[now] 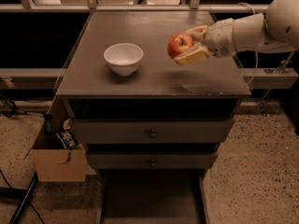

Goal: Pick apple from bottom drawer and place on counter

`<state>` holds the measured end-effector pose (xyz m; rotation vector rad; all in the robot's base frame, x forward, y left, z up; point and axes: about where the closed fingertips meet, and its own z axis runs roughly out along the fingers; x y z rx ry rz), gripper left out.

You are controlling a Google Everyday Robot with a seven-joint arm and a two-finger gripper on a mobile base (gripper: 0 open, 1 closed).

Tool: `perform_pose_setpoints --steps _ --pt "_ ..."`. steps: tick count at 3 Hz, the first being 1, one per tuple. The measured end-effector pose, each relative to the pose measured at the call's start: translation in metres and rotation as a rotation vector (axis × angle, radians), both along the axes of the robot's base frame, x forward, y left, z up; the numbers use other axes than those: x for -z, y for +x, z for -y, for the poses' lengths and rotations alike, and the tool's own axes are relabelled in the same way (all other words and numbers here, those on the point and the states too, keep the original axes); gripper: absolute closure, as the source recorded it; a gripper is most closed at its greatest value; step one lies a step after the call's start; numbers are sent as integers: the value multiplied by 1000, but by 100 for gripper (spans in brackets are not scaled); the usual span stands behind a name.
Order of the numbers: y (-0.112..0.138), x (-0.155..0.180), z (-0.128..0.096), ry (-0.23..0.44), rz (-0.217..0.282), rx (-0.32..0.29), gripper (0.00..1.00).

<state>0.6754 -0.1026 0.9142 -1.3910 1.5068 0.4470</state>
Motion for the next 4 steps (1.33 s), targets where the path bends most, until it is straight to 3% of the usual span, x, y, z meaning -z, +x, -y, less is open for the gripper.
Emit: perform_pose_setpoints --steps 3,4 --pt "3 60 22 1 -78 43 100" --pt "3 60 22 1 -78 43 81"
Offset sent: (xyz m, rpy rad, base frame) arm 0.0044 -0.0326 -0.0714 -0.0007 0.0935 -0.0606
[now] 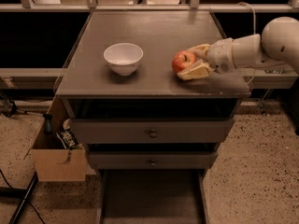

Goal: Pick apple from bottom drawer and place on counter

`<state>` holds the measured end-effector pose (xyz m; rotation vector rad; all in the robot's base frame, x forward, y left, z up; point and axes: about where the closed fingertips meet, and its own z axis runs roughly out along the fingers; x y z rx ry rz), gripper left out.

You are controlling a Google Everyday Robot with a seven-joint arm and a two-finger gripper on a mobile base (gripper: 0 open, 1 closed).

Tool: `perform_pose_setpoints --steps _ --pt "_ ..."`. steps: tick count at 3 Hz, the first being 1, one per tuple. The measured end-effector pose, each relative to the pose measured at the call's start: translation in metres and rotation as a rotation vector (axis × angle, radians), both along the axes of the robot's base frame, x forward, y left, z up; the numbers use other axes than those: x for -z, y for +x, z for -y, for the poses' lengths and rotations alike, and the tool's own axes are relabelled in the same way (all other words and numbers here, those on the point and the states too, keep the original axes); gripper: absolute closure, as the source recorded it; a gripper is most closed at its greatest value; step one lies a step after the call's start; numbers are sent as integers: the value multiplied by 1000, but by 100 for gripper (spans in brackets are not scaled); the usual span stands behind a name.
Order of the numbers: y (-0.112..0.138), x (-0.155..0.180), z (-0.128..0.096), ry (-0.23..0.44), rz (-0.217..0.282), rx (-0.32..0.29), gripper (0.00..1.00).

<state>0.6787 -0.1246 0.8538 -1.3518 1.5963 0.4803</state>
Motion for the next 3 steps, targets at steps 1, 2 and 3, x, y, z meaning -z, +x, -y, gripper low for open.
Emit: perform_pose_setpoints --steps 1,2,3 --pt "0 0 0 0 0 0 57" --pt "0 0 0 0 0 0 28" --pt "0 0 0 0 0 0 3"
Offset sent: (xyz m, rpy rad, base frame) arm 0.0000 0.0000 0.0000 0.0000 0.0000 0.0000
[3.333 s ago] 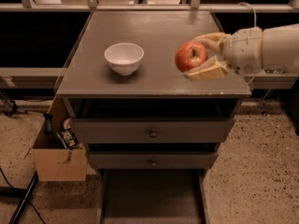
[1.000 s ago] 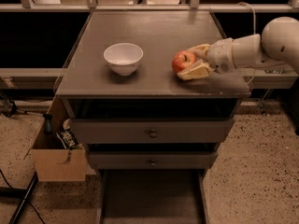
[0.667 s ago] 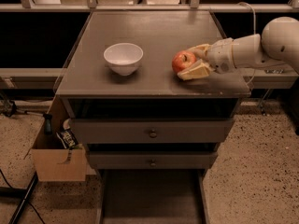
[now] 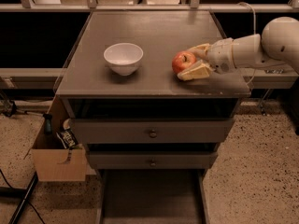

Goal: Pick apple from bottom drawer and place on counter

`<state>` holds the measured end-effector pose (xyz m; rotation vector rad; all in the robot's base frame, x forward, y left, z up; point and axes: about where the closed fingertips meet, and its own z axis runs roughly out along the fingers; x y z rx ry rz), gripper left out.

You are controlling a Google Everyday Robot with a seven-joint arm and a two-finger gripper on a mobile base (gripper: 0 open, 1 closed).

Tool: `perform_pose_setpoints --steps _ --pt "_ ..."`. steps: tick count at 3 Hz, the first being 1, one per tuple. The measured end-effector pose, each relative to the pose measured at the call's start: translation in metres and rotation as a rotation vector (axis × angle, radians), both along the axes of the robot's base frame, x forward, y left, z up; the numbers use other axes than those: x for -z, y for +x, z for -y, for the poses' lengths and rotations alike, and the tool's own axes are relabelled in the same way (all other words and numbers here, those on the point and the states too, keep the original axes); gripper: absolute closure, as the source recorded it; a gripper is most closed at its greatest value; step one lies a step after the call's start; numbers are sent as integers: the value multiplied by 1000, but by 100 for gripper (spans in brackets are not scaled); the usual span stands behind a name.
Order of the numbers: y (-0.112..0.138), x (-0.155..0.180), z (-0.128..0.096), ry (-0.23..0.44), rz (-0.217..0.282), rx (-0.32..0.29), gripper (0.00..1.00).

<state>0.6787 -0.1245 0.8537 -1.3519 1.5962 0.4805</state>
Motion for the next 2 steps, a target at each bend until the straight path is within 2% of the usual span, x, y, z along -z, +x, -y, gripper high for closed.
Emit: perform_pose_setpoints --steps 2 --pt "0 0 0 0 0 0 0"
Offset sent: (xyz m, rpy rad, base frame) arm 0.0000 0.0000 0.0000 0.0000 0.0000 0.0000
